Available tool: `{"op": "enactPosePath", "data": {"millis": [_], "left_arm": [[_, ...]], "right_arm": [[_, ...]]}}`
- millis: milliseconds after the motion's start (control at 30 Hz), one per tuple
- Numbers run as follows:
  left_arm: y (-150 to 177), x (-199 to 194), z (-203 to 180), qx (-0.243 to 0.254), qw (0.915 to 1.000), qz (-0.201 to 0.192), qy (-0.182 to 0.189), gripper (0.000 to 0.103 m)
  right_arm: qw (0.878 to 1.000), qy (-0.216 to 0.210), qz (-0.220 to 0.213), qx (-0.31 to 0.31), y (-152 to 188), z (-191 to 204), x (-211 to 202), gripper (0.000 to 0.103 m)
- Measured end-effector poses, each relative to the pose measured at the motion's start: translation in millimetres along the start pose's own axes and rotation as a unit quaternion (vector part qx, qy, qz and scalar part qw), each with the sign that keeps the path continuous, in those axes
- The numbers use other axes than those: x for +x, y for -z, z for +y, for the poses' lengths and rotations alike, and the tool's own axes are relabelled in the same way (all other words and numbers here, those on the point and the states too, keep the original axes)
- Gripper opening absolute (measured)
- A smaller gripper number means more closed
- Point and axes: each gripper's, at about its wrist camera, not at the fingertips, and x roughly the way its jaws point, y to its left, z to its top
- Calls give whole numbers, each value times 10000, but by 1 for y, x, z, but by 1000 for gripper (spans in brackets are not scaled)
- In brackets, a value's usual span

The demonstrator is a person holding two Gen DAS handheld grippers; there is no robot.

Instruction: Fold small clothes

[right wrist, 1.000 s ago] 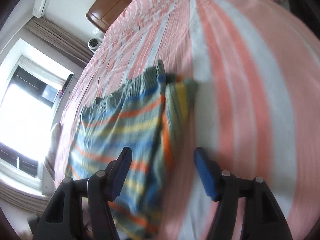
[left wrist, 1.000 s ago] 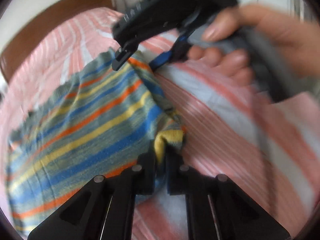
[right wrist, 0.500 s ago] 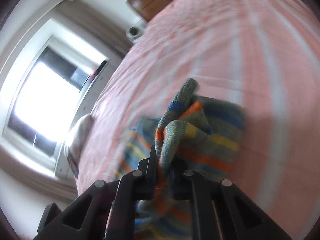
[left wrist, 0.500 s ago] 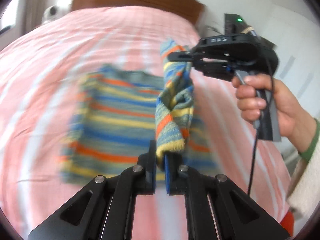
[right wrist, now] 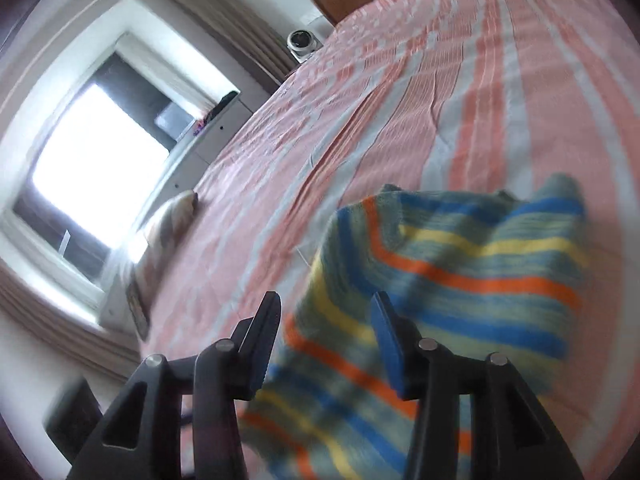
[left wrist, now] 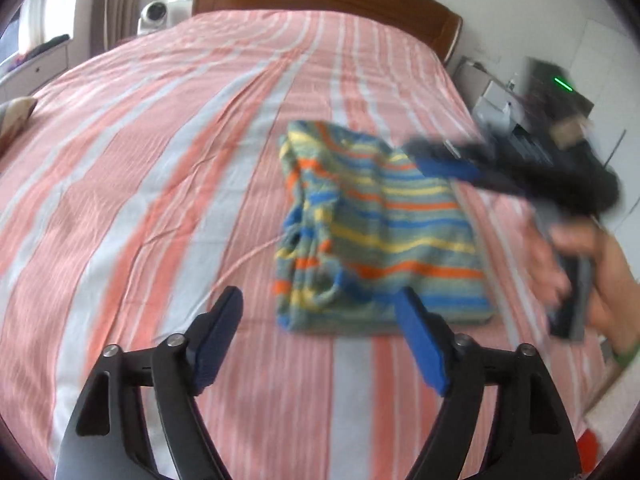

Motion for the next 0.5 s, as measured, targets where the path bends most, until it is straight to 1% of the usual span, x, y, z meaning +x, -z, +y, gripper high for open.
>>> {"op": "enactPosePath", "data": {"millis": [33, 67, 100, 133, 167, 200, 233, 267, 300, 333, 367, 400, 433, 467, 500], "left_arm": [[-4, 5, -1, -1, 10000, -47, -44, 81], [-8, 16, 1, -21, 9998, -32, -175, 81], [-11, 31, 6, -32, 9991, 105, -400, 80], [-11, 52, 12, 9, 9953, 464, -851, 77], [-9, 63, 17, 50, 9917, 720, -1063, 75], [-7, 64, 21, 56, 9920, 779, -988, 75], [-8, 58, 25, 79, 9930, 753, -904, 75], [-11, 50, 25, 144, 9928, 742, -926, 77], [-15, 43, 26, 196, 9934, 689, -899, 77], [-25, 35, 27, 228, 9955, 521, -753, 81], [-33, 31, 27, 240, 9971, 399, -595, 89], [-42, 29, 27, 247, 9984, 306, -409, 98], [-56, 34, 27, 211, 9992, 283, -160, 99], [-65, 43, 28, 174, 9992, 352, 56, 100], [-72, 56, 30, 153, 9983, 525, 209, 100]], "right_arm": [[9998, 77, 6, -178, 9, 4, -10, 48], [9993, 146, 26, -344, 21, 6, -21, 48], [9982, 221, 72, -551, 41, 11, -31, 48], [9977, 246, 132, -624, 52, 11, -33, 52], [9968, 306, 297, -676, 71, 10, -33, 54], [9943, 487, 627, -715, 93, 7, -28, 55], [9907, 703, 897, -749, 109, 3, -26, 54], [9888, 798, 983, -794, 118, 1, -26, 54], [9888, 845, 864, -876, 128, 2, -38, 54], [9902, 820, 754, -847, 130, 1, -45, 54], [9923, 763, 630, -744, 128, -2, -55, 56], [9955, 684, 385, -522, 121, -10, -65, 64], [9969, 657, 213, -363, 115, -16, -71, 74], [9977, 664, -3, -139, 105, -25, -75, 75], [9974, 693, -165, 86, 93, -36, -74, 75]]}}
